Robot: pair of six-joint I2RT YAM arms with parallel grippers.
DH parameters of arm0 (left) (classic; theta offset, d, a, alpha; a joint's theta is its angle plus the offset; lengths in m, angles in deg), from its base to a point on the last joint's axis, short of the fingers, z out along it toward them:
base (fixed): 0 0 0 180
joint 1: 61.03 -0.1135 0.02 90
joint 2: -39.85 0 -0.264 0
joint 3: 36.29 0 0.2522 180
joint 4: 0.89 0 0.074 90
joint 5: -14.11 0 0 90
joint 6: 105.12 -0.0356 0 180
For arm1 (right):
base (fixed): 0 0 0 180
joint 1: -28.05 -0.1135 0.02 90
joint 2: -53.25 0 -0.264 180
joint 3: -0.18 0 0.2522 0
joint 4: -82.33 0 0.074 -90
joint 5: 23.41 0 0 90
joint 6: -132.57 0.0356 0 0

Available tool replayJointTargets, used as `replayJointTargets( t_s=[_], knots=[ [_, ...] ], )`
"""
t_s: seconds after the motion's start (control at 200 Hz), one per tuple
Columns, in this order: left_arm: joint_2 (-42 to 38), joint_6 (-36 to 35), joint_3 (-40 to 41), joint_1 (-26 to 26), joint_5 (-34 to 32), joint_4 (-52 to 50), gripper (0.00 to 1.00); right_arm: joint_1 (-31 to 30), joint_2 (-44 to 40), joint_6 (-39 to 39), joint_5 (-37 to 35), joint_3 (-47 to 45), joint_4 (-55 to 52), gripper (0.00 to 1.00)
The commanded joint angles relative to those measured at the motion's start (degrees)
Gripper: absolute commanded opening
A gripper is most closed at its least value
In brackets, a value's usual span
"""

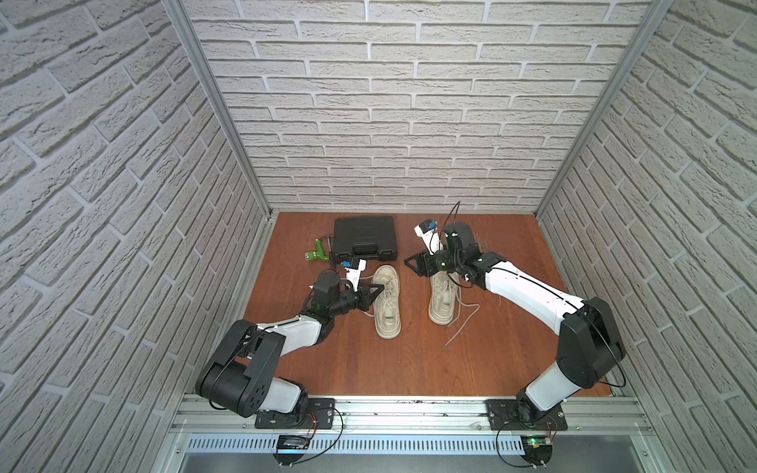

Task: Tie the shoes
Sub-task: Wrap the shoelace around the shoelace.

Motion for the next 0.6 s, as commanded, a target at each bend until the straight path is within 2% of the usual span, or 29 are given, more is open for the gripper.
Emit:
replayJointTargets(
  t_s=[0.0,0.07,0.145,0.33,0.595],
  knots=[
    [-0.85,-1.35,-1.91,0.22,-0.05,-0.27,0.0,-1.17,2.12,-5.27,11.54,-3.95,11.19,0.58],
    [-0.81,-1.41,-2.32,0.23,-0.05,-0.41,0.0,-1.18,5.14,-3.9,15.57,-3.89,14.05,0.57],
    [-0.76,-1.42,-2.7,0.15,-0.21,-0.78,0.0,-1.85,8.52,-2.78,18.39,-2.65,15.46,0.51],
    [-1.04,-1.57,-3.41,0.06,-0.4,-1.84,0.0,-3.88,13.39,0.05,20.07,-3.65,24.03,0.49],
    [-1.22,-1.8,-4.03,-0.02,-0.56,-3.09,0.0,-4.63,13.21,-0.38,19.22,-4.79,25.21,0.47]
  ],
)
